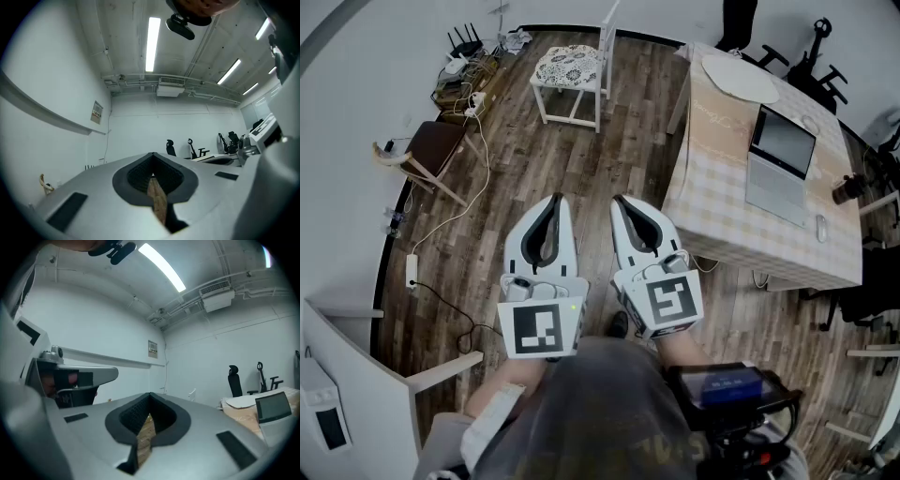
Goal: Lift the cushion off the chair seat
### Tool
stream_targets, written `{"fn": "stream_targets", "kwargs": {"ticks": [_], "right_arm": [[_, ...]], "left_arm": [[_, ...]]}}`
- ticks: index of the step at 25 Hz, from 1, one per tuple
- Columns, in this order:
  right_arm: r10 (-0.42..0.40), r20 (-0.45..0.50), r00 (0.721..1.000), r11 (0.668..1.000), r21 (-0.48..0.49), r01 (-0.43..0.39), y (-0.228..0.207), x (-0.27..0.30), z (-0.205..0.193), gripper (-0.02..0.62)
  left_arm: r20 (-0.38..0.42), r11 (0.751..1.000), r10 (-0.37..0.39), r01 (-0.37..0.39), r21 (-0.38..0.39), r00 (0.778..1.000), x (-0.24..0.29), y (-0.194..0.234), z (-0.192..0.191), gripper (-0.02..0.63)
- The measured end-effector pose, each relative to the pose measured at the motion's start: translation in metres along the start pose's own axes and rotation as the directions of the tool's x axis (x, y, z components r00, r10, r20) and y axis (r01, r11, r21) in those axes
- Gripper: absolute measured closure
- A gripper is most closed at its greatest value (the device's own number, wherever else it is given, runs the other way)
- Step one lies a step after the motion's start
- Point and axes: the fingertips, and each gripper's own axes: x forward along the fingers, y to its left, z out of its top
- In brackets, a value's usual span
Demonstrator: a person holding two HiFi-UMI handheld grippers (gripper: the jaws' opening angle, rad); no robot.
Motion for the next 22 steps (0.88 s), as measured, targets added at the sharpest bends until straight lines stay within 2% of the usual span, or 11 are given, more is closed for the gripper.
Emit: {"fn": "stream_targets", "kwargs": {"ticks": [4,8,16,22], "right_arm": [[-0.007,-0.035,0.999,1.000,0.002,0.007,-0.006,-0.006,-0.003,0.592],[-0.004,-0.016,1.000,1.000,0.013,0.005,-0.015,-0.007,-0.001,0.592],[0.081,0.009,0.997,0.996,0.037,-0.081,-0.024,-0.014,-0.008,0.592],[0.112,0.008,0.994,0.992,0.052,-0.112,-0.028,-0.008,-0.015,0.592]], "left_arm": [[0.000,1.000,0.001,-0.001,0.000,1.000,0.001,-0.008,-0.001,0.600],[-0.002,1.000,0.008,-0.008,0.004,1.000,0.005,-0.016,-0.002,0.600],[0.002,0.999,0.053,-0.053,0.001,0.999,0.013,-0.031,-0.005,0.600],[-0.016,0.997,0.079,-0.079,0.019,0.997,0.012,-0.036,-0.012,0.600]]}}
